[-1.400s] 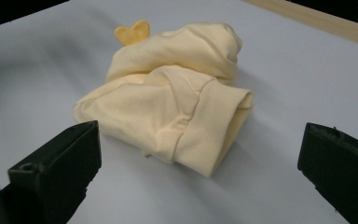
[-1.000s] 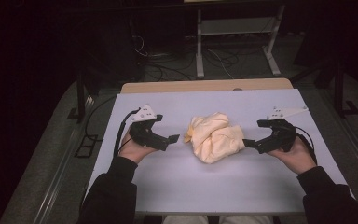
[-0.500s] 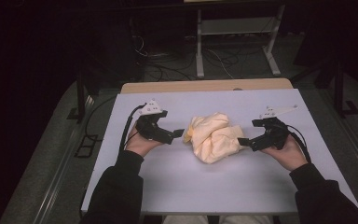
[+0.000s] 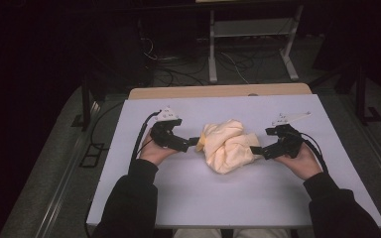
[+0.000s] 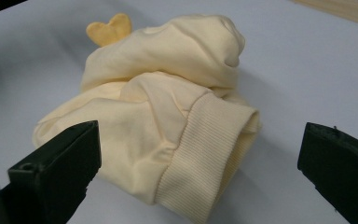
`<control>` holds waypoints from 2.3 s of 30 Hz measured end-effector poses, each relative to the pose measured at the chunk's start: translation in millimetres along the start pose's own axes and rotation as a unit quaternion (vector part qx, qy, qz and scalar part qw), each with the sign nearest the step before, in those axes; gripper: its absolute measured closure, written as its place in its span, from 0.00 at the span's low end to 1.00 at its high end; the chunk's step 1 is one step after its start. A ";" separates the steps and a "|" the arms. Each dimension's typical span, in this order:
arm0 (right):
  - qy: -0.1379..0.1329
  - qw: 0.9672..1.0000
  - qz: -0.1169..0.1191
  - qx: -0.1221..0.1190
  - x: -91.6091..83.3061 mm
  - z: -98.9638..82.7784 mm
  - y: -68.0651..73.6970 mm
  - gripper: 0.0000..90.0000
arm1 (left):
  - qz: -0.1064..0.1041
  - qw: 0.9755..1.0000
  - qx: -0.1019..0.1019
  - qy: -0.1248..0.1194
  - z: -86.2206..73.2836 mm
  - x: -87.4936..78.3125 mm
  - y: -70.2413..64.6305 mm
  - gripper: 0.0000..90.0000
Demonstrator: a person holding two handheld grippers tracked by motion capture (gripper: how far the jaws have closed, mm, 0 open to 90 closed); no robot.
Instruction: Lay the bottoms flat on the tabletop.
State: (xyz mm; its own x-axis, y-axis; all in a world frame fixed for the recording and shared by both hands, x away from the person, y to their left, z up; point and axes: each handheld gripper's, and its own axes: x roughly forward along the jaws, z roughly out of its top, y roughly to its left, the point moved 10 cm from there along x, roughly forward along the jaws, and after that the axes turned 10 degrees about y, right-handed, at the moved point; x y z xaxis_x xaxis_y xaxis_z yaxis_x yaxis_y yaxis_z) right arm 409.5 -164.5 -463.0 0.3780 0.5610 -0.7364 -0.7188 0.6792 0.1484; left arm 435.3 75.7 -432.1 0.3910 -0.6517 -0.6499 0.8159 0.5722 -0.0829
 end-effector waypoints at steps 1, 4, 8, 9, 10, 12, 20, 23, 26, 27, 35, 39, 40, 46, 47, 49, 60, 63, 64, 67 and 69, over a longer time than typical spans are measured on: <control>0.001 1.000 -0.001 -0.001 1.3 -0.4 -0.8 0.00 | 0.001 1.000 -0.001 -0.001 -0.3 1.4 1.2 0.00; 0.004 1.000 0.001 0.005 5.2 -2.8 -3.0 0.00 | 0.000 1.000 -0.006 -0.002 -1.4 6.7 3.4 0.00; 0.009 1.000 0.004 0.012 9.3 -5.5 -4.4 0.00 | -0.003 1.000 -0.009 0.005 -4.1 15.7 4.4 0.00; 0.008 1.000 0.003 0.012 10.2 -5.7 -5.0 0.00 | -0.003 1.000 -0.008 0.007 -4.9 18.1 4.7 0.00; 0.007 1.000 0.003 0.014 11.1 -5.8 -5.2 0.00 | -0.004 1.000 -0.009 0.010 -5.7 20.4 4.7 0.00; 0.007 1.000 0.003 0.016 12.8 -6.5 -6.3 0.00 | -0.006 1.000 -0.010 0.013 -7.4 25.0 4.7 0.00; 0.016 0.999 0.010 0.029 20.1 -13.2 -10.2 0.00 | -0.020 0.999 -0.023 0.028 -14.6 44.0 4.4 0.00; 0.022 0.999 0.016 0.028 22.2 -15.6 -10.0 0.05 | -0.026 0.998 -0.043 0.042 -20.4 51.6 6.0 0.00; 0.028 0.999 0.031 0.030 22.6 -18.3 -8.3 0.14 | -0.044 0.996 -0.059 0.047 -27.0 58.9 4.6 0.05; 0.028 0.999 0.031 0.030 22.6 -18.3 -8.3 0.14 | -0.044 0.996 -0.059 0.047 -27.0 58.9 4.6 0.07; 0.044 0.997 0.050 0.035 23.1 -24.6 -8.1 0.33 | -0.072 0.995 -0.069 0.023 -29.1 60.1 1.0 0.26; 0.053 0.995 0.074 0.046 26.4 -28.9 -7.4 0.63 | -0.080 0.995 -0.063 0.016 -26.9 62.9 -3.7 0.43; 0.054 0.995 0.074 0.044 26.1 -29.2 -7.3 0.75 | -0.083 0.995 -0.060 0.015 -26.5 63.8 -4.8 0.50; 0.073 0.995 0.059 0.033 23.5 -31.1 -3.5 0.96 | -0.089 0.994 -0.066 0.022 -27.0 64.6 -6.0 0.85; 0.084 0.994 0.058 0.037 23.5 -33.2 -1.2 0.97 | -0.084 0.994 -0.067 0.026 -27.2 63.0 -5.0 0.93; 0.089 0.994 0.056 0.036 23.4 -34.1 0.0 0.97 | -0.082 0.994 -0.070 0.024 -26.3 61.5 -4.2 0.93; 0.066 0.996 0.059 0.034 4.8 -27.6 5.4 0.97 | -0.050 0.996 -0.070 -0.012 -9.7 35.1 -1.7 0.95; 0.051 0.996 0.065 0.029 -2.2 -22.2 12.7 0.97 | -0.044 0.996 -0.069 -0.029 -3.5 23.3 -2.1 0.95; 0.051 0.996 0.065 0.029 -2.2 -22.2 12.7 0.97 | -0.044 0.996 -0.069 -0.029 -3.5 23.3 -2.1 0.95; 0.047 0.996 0.071 0.030 -4.4 -19.1 19.4 0.97 | -0.035 0.996 -0.074 -0.044 1.0 11.5 -1.2 0.95; 0.039 0.996 0.076 0.029 -6.1 -15.5 23.6 0.97 | -0.026 0.994 -0.090 -0.064 3.3 -1.0 0.2 0.95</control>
State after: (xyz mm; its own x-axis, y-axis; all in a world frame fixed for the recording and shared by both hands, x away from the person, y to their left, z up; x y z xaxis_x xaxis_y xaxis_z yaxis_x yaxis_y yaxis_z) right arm 381.1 -159.2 -465.2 0.2191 0.6230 -0.7509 -0.7288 0.6162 0.2985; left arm 436.5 74.8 -429.0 0.4100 -0.7341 -0.5413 0.7521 0.6079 -0.2548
